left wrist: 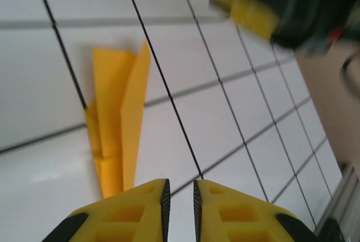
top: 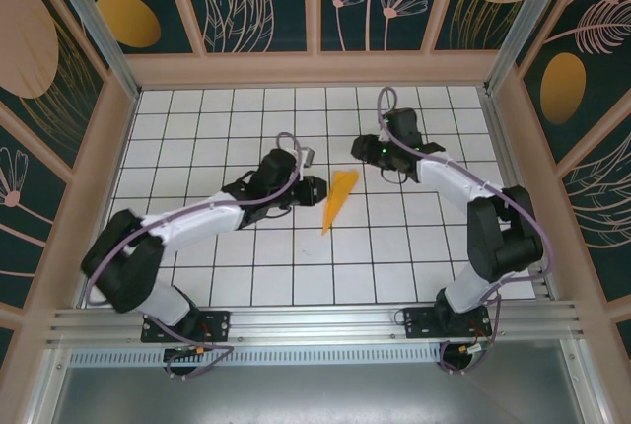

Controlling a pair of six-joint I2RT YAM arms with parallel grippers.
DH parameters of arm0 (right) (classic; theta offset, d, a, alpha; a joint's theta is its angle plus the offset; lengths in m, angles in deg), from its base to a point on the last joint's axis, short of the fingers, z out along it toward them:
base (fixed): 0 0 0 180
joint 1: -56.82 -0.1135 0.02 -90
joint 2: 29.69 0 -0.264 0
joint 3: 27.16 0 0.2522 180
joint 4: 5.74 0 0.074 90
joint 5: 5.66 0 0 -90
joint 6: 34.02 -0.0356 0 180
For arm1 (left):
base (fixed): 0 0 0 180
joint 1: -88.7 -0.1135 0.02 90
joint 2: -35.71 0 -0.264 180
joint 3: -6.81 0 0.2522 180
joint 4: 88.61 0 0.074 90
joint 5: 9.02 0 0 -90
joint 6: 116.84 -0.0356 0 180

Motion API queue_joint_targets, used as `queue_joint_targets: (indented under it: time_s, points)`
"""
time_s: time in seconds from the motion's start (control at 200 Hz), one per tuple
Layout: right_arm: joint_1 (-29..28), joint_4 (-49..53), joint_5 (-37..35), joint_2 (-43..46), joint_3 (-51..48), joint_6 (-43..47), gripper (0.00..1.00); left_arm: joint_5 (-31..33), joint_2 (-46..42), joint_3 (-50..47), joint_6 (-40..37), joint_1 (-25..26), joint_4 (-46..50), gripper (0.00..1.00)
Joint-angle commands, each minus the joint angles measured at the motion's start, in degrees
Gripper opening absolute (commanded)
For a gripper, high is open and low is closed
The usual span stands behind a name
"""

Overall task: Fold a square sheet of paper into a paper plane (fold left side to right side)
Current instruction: Fold the wing for the fifth time at the center of the table, then turn over the paper plane at the center of the table.

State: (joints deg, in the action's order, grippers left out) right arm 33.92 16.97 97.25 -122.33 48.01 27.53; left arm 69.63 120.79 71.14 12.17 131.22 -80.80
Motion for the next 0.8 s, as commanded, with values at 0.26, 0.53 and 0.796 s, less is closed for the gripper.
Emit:
queue_joint_targets:
  time_s: [0.26,0.53,0.796]
  points:
    - [-14.74,10.05,-12.74,-5.80,-1.83,-10.18,0.68,27.24,-17.44,-13.84,2.66,-0.05,0.24,0.47]
    - [-15.54,11.44,-13.50,-7.34,-1.58,-9.99,0.34,30.42,-20.39,-15.32,2.66,-0.15,1.78,0.54]
    - [-15.28,2.85,-4.47,1.09,-6.50,-5.44,0.00,31.86,-21.35,-15.37,2.91,-0.15,2.33,0.57]
